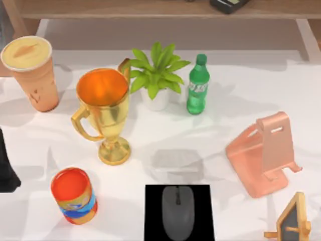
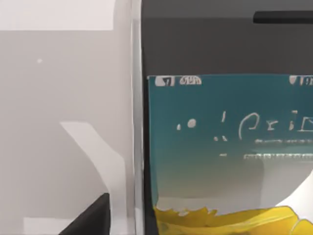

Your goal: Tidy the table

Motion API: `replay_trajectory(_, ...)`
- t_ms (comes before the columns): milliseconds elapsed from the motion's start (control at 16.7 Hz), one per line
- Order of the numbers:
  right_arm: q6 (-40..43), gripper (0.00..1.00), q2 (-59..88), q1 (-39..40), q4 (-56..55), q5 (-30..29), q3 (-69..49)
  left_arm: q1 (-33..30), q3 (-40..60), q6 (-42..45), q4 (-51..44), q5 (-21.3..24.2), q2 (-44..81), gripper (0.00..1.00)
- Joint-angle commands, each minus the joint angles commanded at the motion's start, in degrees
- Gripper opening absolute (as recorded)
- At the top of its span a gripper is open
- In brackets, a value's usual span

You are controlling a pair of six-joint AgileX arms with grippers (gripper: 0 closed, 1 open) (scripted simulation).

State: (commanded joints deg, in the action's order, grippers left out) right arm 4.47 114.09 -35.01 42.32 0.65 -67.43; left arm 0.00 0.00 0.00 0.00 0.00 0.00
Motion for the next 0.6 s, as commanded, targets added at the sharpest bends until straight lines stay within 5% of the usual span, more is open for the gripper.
replay_trajectory(60,0.00,1.00,0.00,0.00,0.00,0.00,0.00,0.00,0.00,0.00,0.00,0.00,0.00,1.00)
replay_trajectory(600,0.00,0.32,0.00,0.00,0.00,0.00,0.00,0.00,0.00,0.00,0.00,0.00,0.00,1.00)
